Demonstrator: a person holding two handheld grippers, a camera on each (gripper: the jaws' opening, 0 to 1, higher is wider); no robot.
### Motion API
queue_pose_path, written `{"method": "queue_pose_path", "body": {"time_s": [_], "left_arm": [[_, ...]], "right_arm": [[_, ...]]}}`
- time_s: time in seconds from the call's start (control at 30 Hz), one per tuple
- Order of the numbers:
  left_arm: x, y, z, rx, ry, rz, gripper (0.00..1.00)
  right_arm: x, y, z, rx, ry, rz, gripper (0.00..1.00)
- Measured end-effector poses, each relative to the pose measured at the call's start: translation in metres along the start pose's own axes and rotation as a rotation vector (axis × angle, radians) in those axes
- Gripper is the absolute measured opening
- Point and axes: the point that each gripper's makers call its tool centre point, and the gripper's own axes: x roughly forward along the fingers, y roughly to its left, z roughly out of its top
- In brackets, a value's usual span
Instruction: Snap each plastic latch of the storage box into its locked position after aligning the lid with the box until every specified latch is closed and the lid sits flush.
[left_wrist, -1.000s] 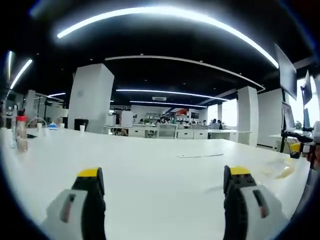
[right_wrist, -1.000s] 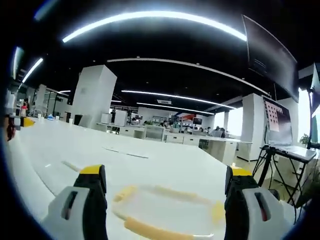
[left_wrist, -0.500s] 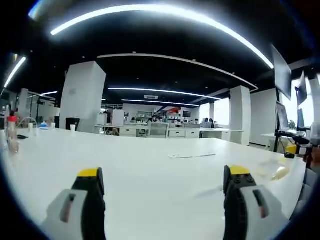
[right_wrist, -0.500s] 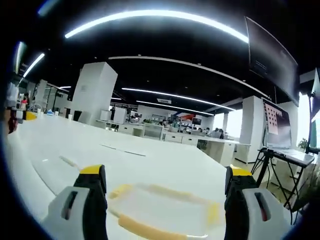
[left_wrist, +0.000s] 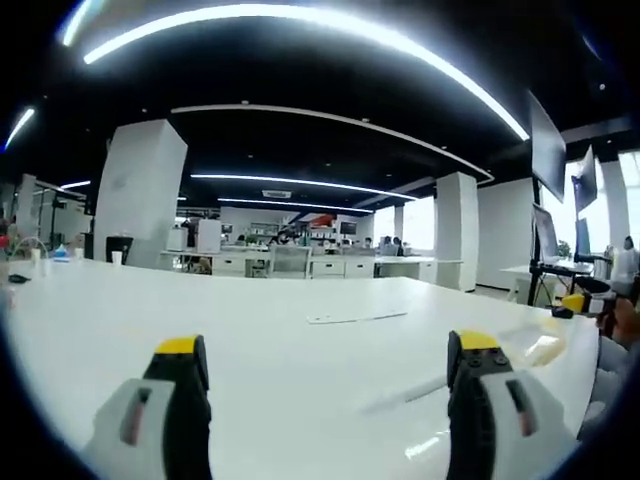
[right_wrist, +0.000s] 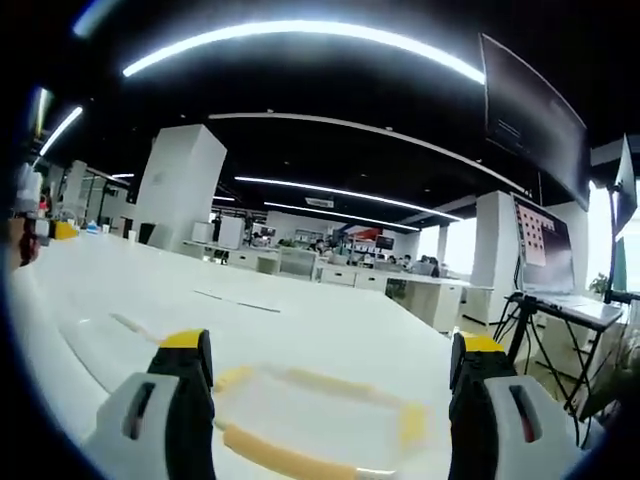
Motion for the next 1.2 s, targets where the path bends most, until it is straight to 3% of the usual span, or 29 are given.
{"method": "queue_pose_path", "body": {"time_s": [0.6,0.77,0.97,1.07,1.2], "left_arm": [[0.036,-0.041,0.000,0.040,0.028,-0.112,1.00],[0.048,-0.050,-0.003,0.085,0.073,-0.129,1.00],[0.054,-0.057,-0.004,0.077,0.081,-0.156,1.00],[0.060,-0.062,-0.011,0.094,0.126,-0.172,1.00],[0.066,-0.066,-0.012,0.100,0.145,-0.185,1.00]], "right_arm": [[-0.001,-0.010,-0.001,0.015,-0.003,-0.018,1.00],[-0.005,-0.010,-0.001,0.003,-0.003,-0.026,1.00],[-0.006,-0.012,-0.006,-0.001,0.013,-0.027,1.00],[-0.007,-0.014,-0.009,0.002,0.023,-0.034,1.00],[-0.009,-0.017,-0.011,-0.013,0.025,-0.047,1.00]]}}
